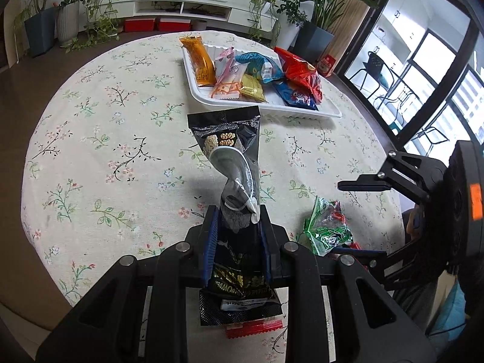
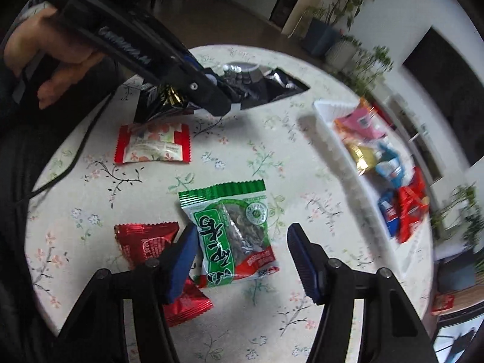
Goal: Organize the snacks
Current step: 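Grasp the black foil bag with the left tool while the right tool grasps the green packet, then carry both packets over the white tray and open both tools to release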
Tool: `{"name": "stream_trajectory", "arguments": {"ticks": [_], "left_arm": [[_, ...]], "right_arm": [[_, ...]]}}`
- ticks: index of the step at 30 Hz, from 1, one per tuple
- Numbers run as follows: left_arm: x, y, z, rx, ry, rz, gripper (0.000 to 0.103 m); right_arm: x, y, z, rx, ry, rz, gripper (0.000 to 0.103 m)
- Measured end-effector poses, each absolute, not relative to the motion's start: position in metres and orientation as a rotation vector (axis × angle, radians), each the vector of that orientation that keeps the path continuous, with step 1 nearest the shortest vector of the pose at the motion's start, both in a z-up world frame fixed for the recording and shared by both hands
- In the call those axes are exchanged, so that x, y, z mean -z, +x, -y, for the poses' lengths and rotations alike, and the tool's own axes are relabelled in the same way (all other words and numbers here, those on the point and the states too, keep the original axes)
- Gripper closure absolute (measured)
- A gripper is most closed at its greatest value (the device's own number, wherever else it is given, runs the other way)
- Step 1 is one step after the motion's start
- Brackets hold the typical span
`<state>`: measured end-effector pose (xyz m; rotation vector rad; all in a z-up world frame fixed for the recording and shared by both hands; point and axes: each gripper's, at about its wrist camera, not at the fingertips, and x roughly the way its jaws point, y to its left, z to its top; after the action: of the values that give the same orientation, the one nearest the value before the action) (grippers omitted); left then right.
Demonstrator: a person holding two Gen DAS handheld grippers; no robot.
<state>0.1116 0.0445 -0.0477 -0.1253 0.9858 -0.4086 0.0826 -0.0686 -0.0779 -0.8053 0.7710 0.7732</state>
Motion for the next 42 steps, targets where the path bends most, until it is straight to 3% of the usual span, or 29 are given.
{"name": "stream_trajectory", "arguments": {"ticks": [4,7,12,18,28,42], "left_arm": [[0.049,0.111,-0.044,0.409,-0.127,-0.983,0.081],[0.05,0.111,-0.042,0.411,-0.126,-0.982,0.081],[0.051,0.111,-0.04,0.412,-0.121,-0.985,0.081],[0.055,0.112,-0.041,0.411,-0.12,-0.99,0.081],[0.055,0.113,-0.04,0.417,-0.12,-0.983,0.081],[0.028,0.117,-0.04,0.44,-0.135,-0.932,0.081]], "right_arm": [[0.079,0.063,0.069,-0.732,-0.845,-0.672,0.042],[0.083,0.056,0.065,-0.713,-0.892,-0.65,0.053],[0.089,0.052,0.057,-0.692,-0.94,-0.645,0.061],[0.097,0.04,0.051,-0.684,-0.972,-0.64,0.085],[0.086,0.045,0.06,-0.669,-0.843,-0.663,0.091],[0.035,0.083,0.114,-0.613,-0.337,-0.708,0.092]]}}
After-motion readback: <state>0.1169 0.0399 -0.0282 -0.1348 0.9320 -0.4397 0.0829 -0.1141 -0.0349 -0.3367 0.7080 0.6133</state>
